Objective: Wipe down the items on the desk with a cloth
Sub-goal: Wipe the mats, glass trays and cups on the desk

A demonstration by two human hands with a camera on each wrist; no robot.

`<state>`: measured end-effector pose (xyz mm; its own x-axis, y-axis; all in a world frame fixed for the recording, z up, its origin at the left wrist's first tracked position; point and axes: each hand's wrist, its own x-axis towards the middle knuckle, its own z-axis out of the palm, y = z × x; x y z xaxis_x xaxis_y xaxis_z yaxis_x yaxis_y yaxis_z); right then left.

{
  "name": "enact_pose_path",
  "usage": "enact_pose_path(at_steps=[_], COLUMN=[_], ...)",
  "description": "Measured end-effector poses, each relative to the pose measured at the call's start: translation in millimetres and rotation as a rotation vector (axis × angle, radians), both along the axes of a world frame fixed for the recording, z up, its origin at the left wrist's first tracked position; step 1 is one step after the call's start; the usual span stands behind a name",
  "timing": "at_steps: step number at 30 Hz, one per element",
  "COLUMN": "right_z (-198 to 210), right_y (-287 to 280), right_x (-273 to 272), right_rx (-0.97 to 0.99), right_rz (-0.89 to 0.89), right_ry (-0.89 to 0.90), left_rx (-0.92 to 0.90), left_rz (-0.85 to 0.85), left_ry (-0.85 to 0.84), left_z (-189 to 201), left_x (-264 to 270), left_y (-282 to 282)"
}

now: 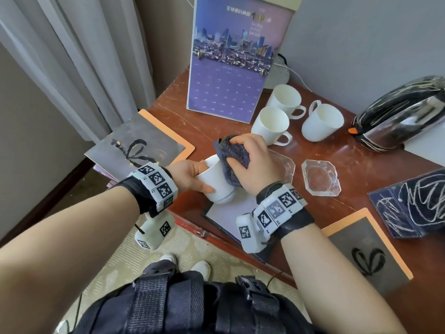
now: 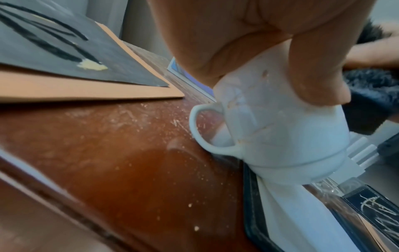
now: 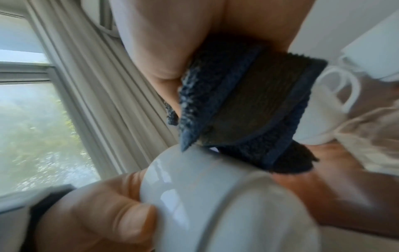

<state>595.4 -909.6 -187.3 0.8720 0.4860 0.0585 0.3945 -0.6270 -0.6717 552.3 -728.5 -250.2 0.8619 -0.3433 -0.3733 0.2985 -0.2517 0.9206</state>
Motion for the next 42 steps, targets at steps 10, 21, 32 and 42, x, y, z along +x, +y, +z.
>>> enact_pose_path(at_steps=[10, 21, 32, 42], right_z=[-15.4, 20.8, -11.9, -8.8], right_y=[-8.6, -1.9, -32.8, -10.2], right_x=[-10.2, 17.3, -5.8, 1.5], right_rx=[-0.213, -0.204, -0.366, -0.228], right_rz=[0.252, 0.092, 0.147, -0.014], right_ry=[-0.249, -0.075, -0.022, 0.023], left_rx=[-0.105, -0.117, -0.134, 0.118], left_rz=[0.130, 0.186, 0.242, 0.336], left_ry=[0.037, 0.036, 0.065, 0.044], left_z=[-2.1, -1.4, -0.4, 6.8], left_x=[-1.6, 5.6, 8.8, 8.6], left_y=[-0.6, -2.2, -1.8, -4.7])
